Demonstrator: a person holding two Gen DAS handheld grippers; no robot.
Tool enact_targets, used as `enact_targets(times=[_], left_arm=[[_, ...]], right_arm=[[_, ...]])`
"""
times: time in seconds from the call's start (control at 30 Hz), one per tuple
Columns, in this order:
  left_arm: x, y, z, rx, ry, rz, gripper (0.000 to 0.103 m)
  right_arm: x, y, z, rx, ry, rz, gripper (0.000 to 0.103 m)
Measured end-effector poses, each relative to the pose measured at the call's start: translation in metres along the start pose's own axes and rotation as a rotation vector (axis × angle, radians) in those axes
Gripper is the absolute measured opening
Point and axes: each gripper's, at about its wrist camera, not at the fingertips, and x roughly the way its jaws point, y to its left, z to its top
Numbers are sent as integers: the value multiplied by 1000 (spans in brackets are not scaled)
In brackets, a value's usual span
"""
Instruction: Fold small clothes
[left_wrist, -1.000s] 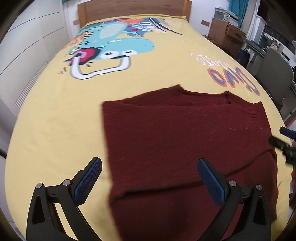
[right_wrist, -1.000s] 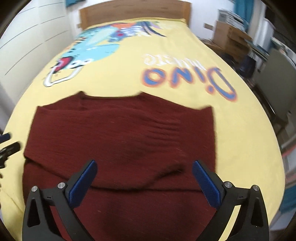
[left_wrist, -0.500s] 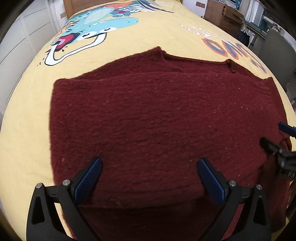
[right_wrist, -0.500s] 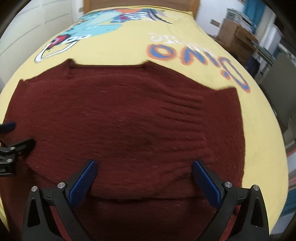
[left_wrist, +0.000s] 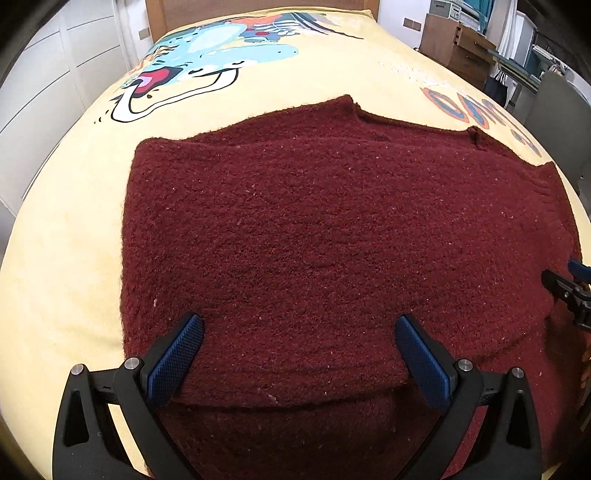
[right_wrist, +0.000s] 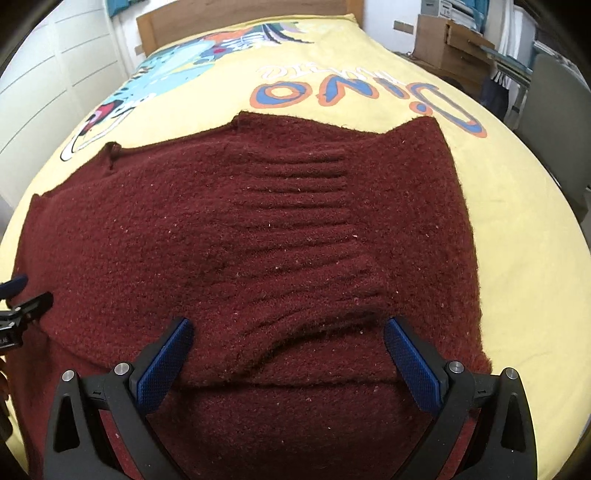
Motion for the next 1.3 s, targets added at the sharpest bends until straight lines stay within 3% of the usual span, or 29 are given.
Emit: enact_targets(times=[0.2, 0.4, 0.67, 0.87, 1.3], left_arm=[[-3, -2, 0, -2, -13, 3, 102], [-12, 1, 10, -19, 53, -7, 102], [-43, 3, 6, -60, 90, -17, 102], [-77, 9, -17, -53, 113, -18, 102], [-120, 30, -99, -140, 197, -17, 102]], right_arm=[[-1, 4, -4, 12, -27, -28, 103], [-9, 5, 4, 10, 3, -38, 103], [-48, 7, -8, -93, -8, -89, 103], [-80, -3, -39, -142, 36, -105, 103], [-116, -46, -103, -14, 165, -90, 103]])
